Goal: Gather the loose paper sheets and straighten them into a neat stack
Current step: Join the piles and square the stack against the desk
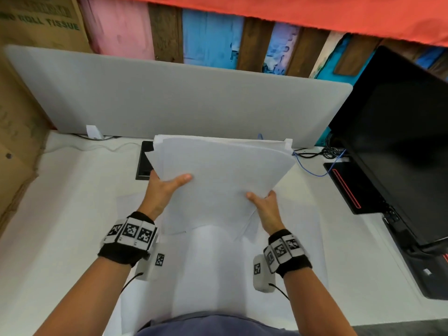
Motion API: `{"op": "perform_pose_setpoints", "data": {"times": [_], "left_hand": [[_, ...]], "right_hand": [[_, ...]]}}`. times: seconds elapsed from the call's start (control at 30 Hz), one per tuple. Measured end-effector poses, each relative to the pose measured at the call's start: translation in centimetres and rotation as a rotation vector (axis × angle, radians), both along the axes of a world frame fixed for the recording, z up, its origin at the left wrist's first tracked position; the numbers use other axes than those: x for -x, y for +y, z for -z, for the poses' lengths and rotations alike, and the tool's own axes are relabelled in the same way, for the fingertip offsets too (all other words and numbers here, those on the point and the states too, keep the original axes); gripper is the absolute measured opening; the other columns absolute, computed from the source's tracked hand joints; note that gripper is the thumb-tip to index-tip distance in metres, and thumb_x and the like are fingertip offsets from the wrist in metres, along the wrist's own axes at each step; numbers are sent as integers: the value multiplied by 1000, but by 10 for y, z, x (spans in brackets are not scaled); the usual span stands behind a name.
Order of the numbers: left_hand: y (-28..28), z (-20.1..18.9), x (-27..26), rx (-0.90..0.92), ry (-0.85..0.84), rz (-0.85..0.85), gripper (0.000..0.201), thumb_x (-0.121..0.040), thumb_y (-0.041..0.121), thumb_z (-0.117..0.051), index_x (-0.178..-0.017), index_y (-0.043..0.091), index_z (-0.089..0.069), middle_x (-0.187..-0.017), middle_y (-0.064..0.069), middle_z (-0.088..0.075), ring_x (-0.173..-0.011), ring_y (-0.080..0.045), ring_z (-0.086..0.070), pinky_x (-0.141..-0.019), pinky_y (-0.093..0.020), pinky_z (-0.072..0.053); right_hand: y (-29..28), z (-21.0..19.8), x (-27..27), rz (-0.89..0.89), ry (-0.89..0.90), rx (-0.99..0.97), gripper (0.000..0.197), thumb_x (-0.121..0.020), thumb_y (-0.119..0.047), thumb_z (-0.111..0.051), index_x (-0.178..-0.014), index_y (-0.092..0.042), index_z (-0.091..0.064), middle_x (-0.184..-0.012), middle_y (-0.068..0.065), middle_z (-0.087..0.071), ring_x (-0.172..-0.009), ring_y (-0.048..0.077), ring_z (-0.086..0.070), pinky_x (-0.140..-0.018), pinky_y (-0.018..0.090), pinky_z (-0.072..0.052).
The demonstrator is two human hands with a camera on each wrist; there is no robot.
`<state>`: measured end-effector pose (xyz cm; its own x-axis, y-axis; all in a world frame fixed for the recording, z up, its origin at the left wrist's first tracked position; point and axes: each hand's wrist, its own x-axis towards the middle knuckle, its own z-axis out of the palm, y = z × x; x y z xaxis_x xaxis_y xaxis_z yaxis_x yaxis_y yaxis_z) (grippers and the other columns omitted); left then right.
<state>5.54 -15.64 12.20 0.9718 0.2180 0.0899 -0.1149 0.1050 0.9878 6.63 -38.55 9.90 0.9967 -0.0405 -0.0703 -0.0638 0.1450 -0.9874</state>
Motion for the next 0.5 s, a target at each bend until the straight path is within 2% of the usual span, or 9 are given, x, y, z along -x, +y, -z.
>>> {"op": "perform_pose_setpoints", "data": {"times": [0.03, 0.07, 0.13, 0.17, 0.27, 0.3, 0.37, 0.43, 0.5], "left_hand": [[-3, 3, 0, -21, 27, 10, 54, -47, 36, -77, -97, 29, -56, -84, 27, -70, -82, 8, -65, -69, -10, -52], [-5, 8, -1, -36, 53, 14, 50, -52, 31, -78, -97, 29, -56, -83, 27, -70, -82, 8, -65, -73, -14, -53], [-11, 12, -1, -23, 93, -17, 37, -66, 12, -79, -93, 29, -58, -78, 26, -71, -77, 8, -65, -83, -27, -53], [-14, 9, 0, -6, 99, -39, 34, -71, 4, -75, -90, 28, -59, -74, 25, -71, -74, 9, -65, -83, -29, -52], [-23, -9, 0, 28, 15, -116, 34, -73, -2, -70, -85, 27, -57, -70, 20, -70, -68, 11, -64, -68, -14, -52], [-25, -17, 1, 37, -25, -134, 35, -73, -3, -70, -84, 27, -56, -67, 22, -69, -67, 12, -64, -64, -10, -51], [-23, -32, 4, 42, -92, -147, 37, -69, -1, -75, -86, 26, -56, -68, 23, -69, -70, 10, -64, -64, -8, -50], [-19, -43, 7, 20, -144, -128, 42, -59, 12, -82, -90, 28, -57, -76, 21, -71, -77, 8, -65, -67, -9, -50], [-17, -50, 10, -2, -178, -103, 40, -54, 29, -77, -90, 30, -60, -83, 14, -71, -80, 3, -65, -70, -13, -50]], "right_hand": [[2, 8, 2, -5, 42, 47, 33, -71, 4, -73, -84, -21, -55, -85, -7, -62, -71, -3, -65, -60, 7, -49], [5, 18, 3, -12, 79, 86, 35, -72, 5, -73, -87, -22, -56, -88, -7, -63, -79, 5, -66, -63, 7, -50], [9, 29, 3, 1, 134, 96, 34, -69, 0, -77, -94, -18, -62, -92, -5, -67, -95, 22, -66, -67, 11, -53], [10, 30, 1, 46, 153, 73, 33, -69, -2, -78, -95, -16, -63, -92, -3, -68, -96, 25, -66, -67, 13, -53], [11, 11, -4, 147, 98, -7, 30, -71, -2, -76, -91, -20, -62, -89, -6, -68, -89, 18, -65, -70, 14, -54], [11, 3, -5, 146, 57, -15, 32, -72, -3, -76, -90, -23, -59, -90, -8, -66, -87, 13, -65, -73, 14, -53], [8, -12, -4, 145, -12, -1, 38, -71, -4, -76, -91, -26, -53, -93, -11, -63, -85, 0, -62, -80, 15, -49], [3, -27, -5, 112, -79, 26, 39, -70, 0, -76, -95, -22, -56, -93, -8, -64, -81, -5, -64, -77, 14, -50], [-1, -38, -7, 78, -143, 35, 35, -72, 5, -72, -96, -18, -60, -92, -4, -66, -77, -4, -66, -71, 14, -51]]}}
